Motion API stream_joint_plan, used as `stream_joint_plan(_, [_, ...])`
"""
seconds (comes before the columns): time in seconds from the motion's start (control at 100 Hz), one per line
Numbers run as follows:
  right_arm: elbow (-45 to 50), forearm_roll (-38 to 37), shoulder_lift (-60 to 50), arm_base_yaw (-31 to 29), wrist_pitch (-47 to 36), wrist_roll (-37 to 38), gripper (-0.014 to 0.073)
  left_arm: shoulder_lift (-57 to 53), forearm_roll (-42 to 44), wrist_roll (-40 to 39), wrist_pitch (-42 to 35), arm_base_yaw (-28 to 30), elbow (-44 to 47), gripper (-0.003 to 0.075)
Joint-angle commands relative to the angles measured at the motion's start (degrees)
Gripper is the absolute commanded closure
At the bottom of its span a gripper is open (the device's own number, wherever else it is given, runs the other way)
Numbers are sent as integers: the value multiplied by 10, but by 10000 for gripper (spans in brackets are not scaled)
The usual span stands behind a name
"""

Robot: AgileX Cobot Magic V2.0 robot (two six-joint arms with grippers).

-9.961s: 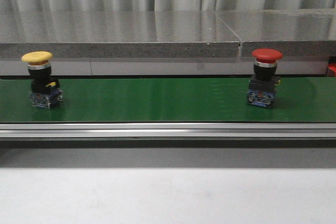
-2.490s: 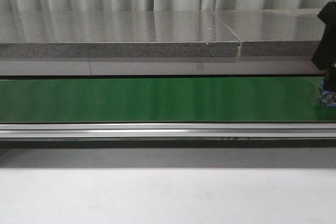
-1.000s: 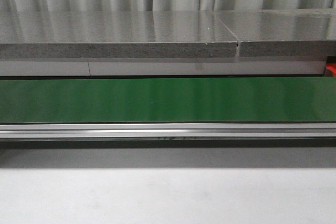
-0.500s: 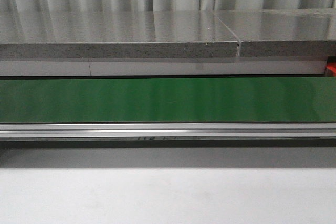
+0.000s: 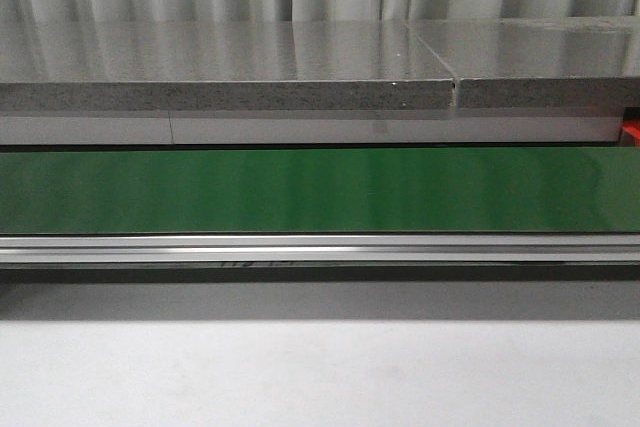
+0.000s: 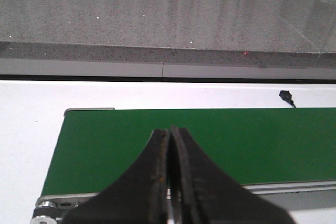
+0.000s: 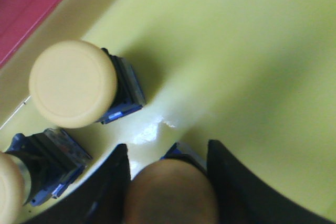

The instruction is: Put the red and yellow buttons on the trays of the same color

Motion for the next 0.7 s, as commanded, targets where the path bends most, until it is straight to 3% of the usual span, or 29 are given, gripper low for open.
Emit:
stream_joint_plan(0.0, [-12, 1, -17, -3, -28, -1, 404, 5, -10, 0, -40, -5, -16, 739])
stream_joint_plan(0.1, [-12, 1, -17, -3, -27, -2, 350, 5, -10, 0, -40, -5, -16, 739])
stream_joint_plan(0.32, [-12, 1, -17, -2, -26, -2, 77, 5, -10, 0, -40, -5, -16, 739])
stream_joint_plan(0.69, [-14, 6, -22, 4, -28, -2, 57, 5, -10, 0, -40, -5, -16, 739])
